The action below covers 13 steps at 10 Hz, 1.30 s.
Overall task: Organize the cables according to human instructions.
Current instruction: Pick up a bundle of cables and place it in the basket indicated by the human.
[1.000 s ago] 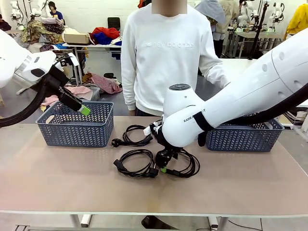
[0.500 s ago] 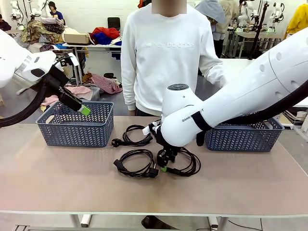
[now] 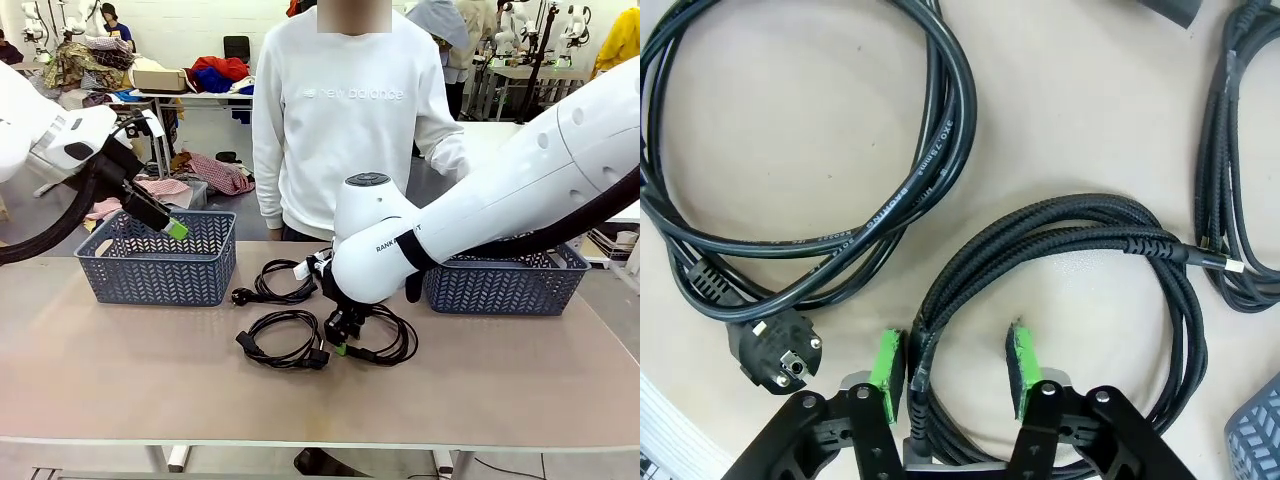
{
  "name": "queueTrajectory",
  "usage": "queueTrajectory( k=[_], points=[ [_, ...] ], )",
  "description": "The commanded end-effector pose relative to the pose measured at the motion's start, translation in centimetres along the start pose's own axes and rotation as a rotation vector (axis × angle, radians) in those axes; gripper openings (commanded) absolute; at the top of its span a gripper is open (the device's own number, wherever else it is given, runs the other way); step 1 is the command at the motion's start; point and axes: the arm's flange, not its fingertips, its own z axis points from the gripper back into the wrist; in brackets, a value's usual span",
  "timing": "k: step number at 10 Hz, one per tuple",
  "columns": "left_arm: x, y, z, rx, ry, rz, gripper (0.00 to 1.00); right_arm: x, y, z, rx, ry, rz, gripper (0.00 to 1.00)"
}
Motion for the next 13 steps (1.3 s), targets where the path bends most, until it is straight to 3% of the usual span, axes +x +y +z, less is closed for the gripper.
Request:
queueTrajectory(
  k=[1,2,4,5,7,8,10,13],
  points=[
    [-0.09,0.23,0.01,-0.020,-0.023,-0.009,1.00,1.03,0.72,-0.02,-0.017,0.007,0.006,0.56],
    [-0.09,0.23,0.01,-0.020,-0.023,-0.009,1.00,1.09,0.82,0.02,-0.010,0.005,0.011,0.56],
    [-0.09,0.23,0.01,-0.020,-0.023,-0.009,1.00,1.17,1.11,0.18,-0.005,-0.001,0.023,0.40],
    [-0.09,0.23,0.01,-0.020,-0.023,-0.009,1.00,1.20,1.19,0.27,-0.007,0.000,0.023,0.38],
    [-0.09,0.23,0.01,-0.020,-0.023,-0.009,1.00,1.16,1.34,0.36,-0.006,-0.002,0.018,0.25],
    [-0.09,0.23,0.01,-0.020,-0.023,-0.009,1.00,1.16,1.40,0.40,-0.005,-0.004,0.017,0.11],
    [-0.09,0.23,0.01,-0.020,-0.023,-0.009,1.00,1.13,1.56,0.46,0.005,-0.004,0.009,0.00],
    [-0.09,0.23,0.01,-0.020,-0.023,-0.009,1.00,0.95,1.59,0.73,0.020,-0.015,-0.020,0.00]
  ],
)
